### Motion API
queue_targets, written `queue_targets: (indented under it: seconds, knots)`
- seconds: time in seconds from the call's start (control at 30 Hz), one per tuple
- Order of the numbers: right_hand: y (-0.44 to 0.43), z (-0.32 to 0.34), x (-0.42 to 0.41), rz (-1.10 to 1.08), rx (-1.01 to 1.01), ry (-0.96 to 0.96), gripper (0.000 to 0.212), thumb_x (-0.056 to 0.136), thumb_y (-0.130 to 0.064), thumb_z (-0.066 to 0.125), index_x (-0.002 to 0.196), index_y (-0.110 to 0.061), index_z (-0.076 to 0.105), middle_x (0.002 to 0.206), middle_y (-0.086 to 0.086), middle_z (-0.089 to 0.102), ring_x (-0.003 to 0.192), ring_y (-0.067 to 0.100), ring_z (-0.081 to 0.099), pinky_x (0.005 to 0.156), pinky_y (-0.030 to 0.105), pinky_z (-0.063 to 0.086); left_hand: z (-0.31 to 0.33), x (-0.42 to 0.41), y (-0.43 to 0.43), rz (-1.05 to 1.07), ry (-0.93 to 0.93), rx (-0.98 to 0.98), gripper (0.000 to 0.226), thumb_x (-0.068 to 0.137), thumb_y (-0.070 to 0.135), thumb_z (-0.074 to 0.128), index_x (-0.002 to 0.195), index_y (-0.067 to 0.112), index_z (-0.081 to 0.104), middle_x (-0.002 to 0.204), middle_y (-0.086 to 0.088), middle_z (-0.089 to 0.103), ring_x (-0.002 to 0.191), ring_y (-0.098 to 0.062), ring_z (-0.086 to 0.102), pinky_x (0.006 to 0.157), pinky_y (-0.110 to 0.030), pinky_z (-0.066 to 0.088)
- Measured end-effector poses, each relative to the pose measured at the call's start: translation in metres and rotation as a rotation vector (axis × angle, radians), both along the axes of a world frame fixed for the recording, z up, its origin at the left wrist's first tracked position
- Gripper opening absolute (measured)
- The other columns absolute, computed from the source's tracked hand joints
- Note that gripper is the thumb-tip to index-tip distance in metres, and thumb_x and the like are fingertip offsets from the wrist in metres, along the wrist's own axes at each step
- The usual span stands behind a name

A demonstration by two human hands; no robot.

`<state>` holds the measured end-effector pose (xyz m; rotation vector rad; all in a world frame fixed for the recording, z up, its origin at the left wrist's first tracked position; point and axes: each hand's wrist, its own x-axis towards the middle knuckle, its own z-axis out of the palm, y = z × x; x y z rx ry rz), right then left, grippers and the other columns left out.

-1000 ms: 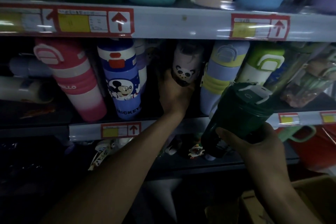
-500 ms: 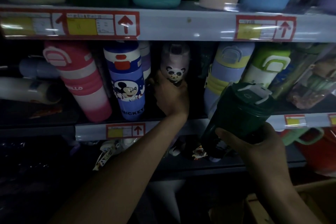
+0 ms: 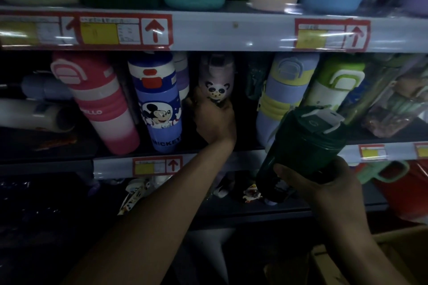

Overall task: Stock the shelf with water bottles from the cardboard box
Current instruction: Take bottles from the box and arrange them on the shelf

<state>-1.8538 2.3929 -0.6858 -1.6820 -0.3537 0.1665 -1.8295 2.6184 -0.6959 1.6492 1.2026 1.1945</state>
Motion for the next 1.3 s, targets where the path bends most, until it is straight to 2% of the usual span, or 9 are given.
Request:
queue_targets:
  seconds: [0.17,0.3,0.4,0.5,0.63,0.8,0.93,1.2,1.3]
  knots:
    - [0.001,-0.002,-0.003,0.019,-0.001,0.001,0.046,0.064,-0.007,0.094,0.098,-0.023,0.067,0.081,-0.021,0.076,0.074,-0.008,0.07,0.059,0.008,0.052,0.002,-0.007,-0.003,-0.034,-0.029,-0.048,0.078,0.079,0.03,0.077,0.149,0.018,0.044,0.143,-0.008,0.053,0.128,-0.028,0.053,0.083,-0.027,0.036]
    - [0.006,0.001,-0.007,0.038,0.023,-0.002,0.049,0.064,-0.004,0.093,0.104,-0.013,0.067,0.089,-0.014,0.075,0.073,-0.01,0.07,0.059,0.007,0.052,0.005,-0.016,-0.009,-0.104,-0.033,-0.106,0.096,0.078,0.029,0.08,0.158,0.02,0.027,0.151,-0.009,0.049,0.135,-0.03,0.049,0.098,-0.039,0.044]
    - [0.013,0.002,-0.01,0.074,0.048,-0.009,0.049,0.064,-0.004,0.093,0.106,-0.014,0.068,0.094,-0.009,0.077,0.081,-0.004,0.073,0.067,0.012,0.057,-0.002,-0.023,-0.014,-0.179,-0.047,-0.165,0.097,0.073,0.039,0.083,0.154,0.018,0.033,0.145,-0.012,0.053,0.13,-0.031,0.054,0.102,-0.044,0.049]
    - [0.02,0.001,-0.012,0.078,0.045,-0.05,0.055,0.062,-0.01,0.095,0.11,-0.015,0.069,0.102,-0.001,0.079,0.093,0.013,0.076,0.082,0.026,0.061,-0.011,-0.034,-0.02,-0.274,-0.122,-0.209,0.076,0.069,0.048,0.079,0.133,0.017,0.054,0.123,-0.004,0.066,0.113,-0.02,0.065,0.097,-0.036,0.054]
    - [0.027,0.003,-0.016,0.095,0.053,-0.072,0.061,0.061,-0.014,0.095,0.116,-0.015,0.069,0.108,-0.006,0.078,0.1,0.01,0.074,0.09,0.039,0.059,-0.001,-0.068,-0.036,-0.481,-0.191,-0.296,0.017,0.093,0.015,0.071,0.103,0.026,0.062,0.095,0.013,0.067,0.088,0.004,0.062,0.082,-0.021,0.051]
    - [0.035,0.004,-0.022,0.165,0.066,-0.063,0.054,0.067,-0.011,0.092,0.115,-0.018,0.068,0.104,-0.013,0.078,0.097,0.002,0.073,0.079,0.021,0.058,0.005,-0.105,-0.047,-0.582,-0.194,-0.259,0.023,0.099,0.009,0.055,0.094,0.026,0.07,0.087,0.012,0.073,0.083,0.004,0.065,0.073,-0.013,0.049]
    - [0.046,0.011,-0.023,0.261,0.072,-0.045,0.044,0.073,-0.003,0.087,0.107,-0.024,0.068,0.098,-0.017,0.078,0.092,-0.001,0.073,0.071,0.013,0.055,0.018,-0.12,-0.048,-0.71,-0.216,-0.297,0.041,0.102,0.005,0.046,0.088,0.038,0.065,0.077,0.034,0.07,0.079,0.016,0.064,0.068,-0.003,0.046]
    - [0.066,0.008,-0.04,0.094,0.094,-0.132,0.054,0.069,-0.026,0.095,0.115,-0.016,0.068,0.105,-0.009,0.078,0.098,0.007,0.074,0.084,0.035,0.061,0.024,-0.143,-0.05,-0.796,-0.271,-0.342,0.022,0.104,0.022,0.05,0.095,0.042,0.056,0.079,0.045,0.063,0.082,0.026,0.058,0.069,0.002,0.043]
    - [0.07,0.014,-0.052,0.047,0.042,-0.184,0.042,0.075,-0.035,0.09,0.111,-0.024,0.071,0.1,-0.018,0.077,0.095,-0.002,0.072,0.082,0.027,0.06,0.024,-0.15,-0.054,-0.82,-0.299,-0.402,0.015,0.098,0.032,0.056,0.106,0.045,0.058,0.087,0.047,0.064,0.087,0.026,0.059,0.069,0.0,0.046]
